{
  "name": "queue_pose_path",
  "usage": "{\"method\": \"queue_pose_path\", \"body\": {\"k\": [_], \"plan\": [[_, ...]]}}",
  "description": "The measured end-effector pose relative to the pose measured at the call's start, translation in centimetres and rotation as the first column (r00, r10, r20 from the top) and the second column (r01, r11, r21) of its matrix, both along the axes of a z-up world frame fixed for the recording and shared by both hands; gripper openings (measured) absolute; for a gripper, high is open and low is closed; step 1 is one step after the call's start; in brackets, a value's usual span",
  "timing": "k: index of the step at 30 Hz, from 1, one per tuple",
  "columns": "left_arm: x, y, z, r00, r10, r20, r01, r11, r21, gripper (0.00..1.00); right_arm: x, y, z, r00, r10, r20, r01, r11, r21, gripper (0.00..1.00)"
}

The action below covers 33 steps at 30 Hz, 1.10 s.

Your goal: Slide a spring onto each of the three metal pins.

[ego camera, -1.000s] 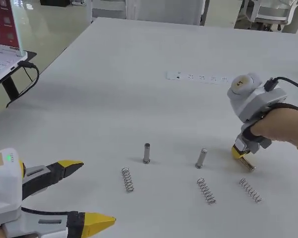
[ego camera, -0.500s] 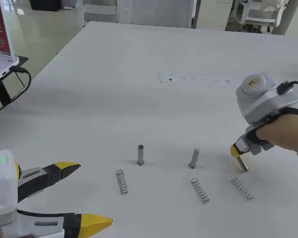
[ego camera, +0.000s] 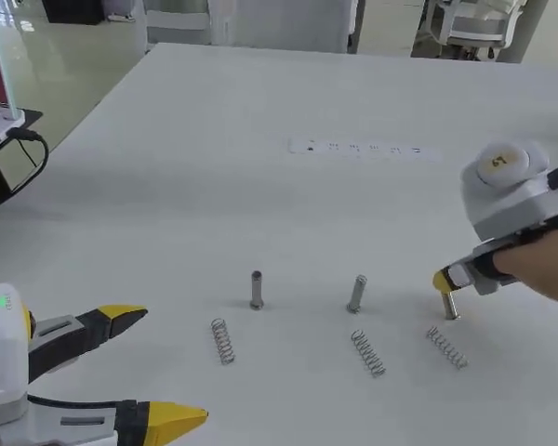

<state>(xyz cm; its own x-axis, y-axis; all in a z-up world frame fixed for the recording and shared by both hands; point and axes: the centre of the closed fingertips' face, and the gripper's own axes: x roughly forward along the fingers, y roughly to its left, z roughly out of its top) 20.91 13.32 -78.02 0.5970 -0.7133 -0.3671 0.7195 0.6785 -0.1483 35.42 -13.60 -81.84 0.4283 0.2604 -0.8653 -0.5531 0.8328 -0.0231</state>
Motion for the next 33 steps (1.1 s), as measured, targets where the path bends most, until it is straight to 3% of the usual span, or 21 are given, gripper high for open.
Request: {"method": "queue_pose_path", "body": {"k": [10,17,24,33], "plan": [[0.1,-0.1,-0.1,1.000,-0.003,-0.002,0.003,1.000,0.000,0.81,-0.5,-0.2,0.4,0.998,-0.001,0.064,-0.002,0.999,0.044,0.05],[0.1,-0.3,-0.2,1.000,-0.010,-0.004,0.010,1.000,0.002,0.81,-0.8,-0.3,0.4,0.998,-0.016,0.066,0.011,0.998,0.068,0.05],[0.1,-0.4,0.0,1.000,-0.012,-0.001,0.012,1.000,0.001,0.81,-1.2,-0.4,0.5,0.994,0.001,0.110,-0.012,0.995,0.095,0.05],[0.1,-0.5,-0.1,1.000,-0.016,-0.003,0.016,1.000,0.003,0.80,-1.5,-0.6,0.7,0.989,0.025,0.149,-0.040,0.994,0.097,0.05]]}}
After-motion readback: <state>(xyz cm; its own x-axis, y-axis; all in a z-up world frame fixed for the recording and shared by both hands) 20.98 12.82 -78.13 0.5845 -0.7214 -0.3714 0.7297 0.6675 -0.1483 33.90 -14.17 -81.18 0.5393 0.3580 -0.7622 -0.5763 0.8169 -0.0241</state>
